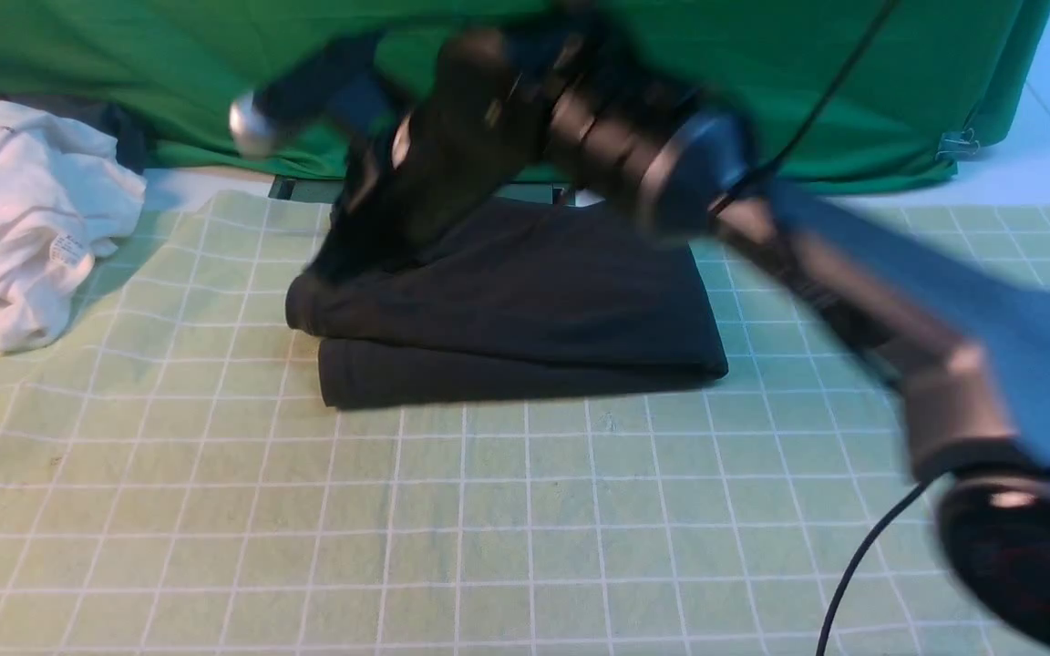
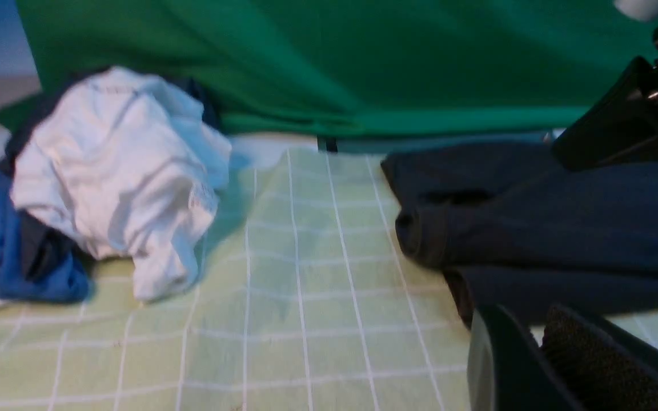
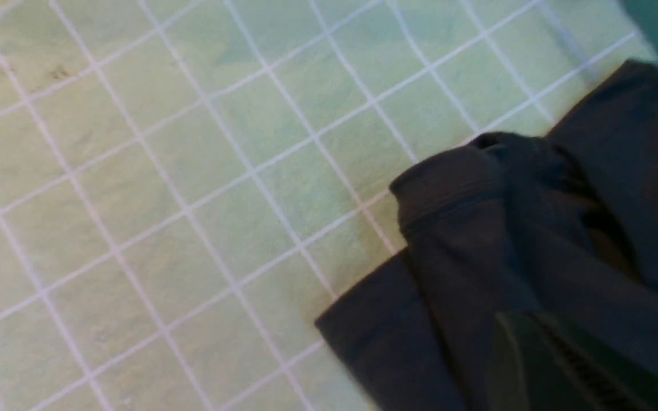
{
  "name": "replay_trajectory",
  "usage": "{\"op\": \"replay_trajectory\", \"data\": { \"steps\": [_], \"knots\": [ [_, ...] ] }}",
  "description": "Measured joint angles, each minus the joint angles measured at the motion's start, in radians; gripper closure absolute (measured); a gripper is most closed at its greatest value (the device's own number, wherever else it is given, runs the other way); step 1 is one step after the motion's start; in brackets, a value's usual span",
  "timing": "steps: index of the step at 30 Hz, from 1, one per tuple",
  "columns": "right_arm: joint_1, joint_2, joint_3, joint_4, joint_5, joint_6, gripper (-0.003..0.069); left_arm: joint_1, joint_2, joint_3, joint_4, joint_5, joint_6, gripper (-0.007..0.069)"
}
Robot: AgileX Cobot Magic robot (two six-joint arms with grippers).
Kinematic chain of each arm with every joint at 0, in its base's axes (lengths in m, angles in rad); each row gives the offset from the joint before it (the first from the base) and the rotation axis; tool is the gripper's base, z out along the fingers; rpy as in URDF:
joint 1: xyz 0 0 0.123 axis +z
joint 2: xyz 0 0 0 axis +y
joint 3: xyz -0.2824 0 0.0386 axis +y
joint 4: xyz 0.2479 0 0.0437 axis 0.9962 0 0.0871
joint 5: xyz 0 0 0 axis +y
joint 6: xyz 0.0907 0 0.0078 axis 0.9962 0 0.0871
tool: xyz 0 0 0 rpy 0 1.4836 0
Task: Fold a long-sleeved shirt over a green coffee tablecloth.
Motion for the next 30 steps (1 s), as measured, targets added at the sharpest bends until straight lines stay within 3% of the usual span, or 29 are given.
{"op": "replay_trajectory", "data": {
  "steps": [5,9,14,16,24,30],
  "knots": [
    [-0.077,-0.223,0.041,-0.004,0.028,-0.007,0.0638,0.0,-0.208,0.085,0.012,-0.058,0.047,0.0562],
    [-0.145,-0.462,0.177,-0.083,-0.032,-0.032,0.0648,0.0,-0.327,0.171,0.016,-0.128,0.136,0.06],
    [-0.178,-0.709,0.426,-0.203,-0.158,-0.043,0.0648,0.0,-0.334,0.193,0.016,-0.162,0.161,0.0648],
    [-0.193,-0.883,0.629,-0.266,-0.285,-0.05,0.0648,0.0,-0.334,0.196,0.016,-0.166,0.166,0.0654],
    [-0.197,-1.328,1.24,-0.287,-0.786,-0.053,0.0648,0.0,-0.334,0.197,0.016,-0.124,0.169,0.0654],
    [-0.197,-1.55,1.596,-0.287,-0.896,-0.002,0.0648,0.0,-0.334,0.197,0.016,-0.122,0.169,0.0654]
  ]
}}
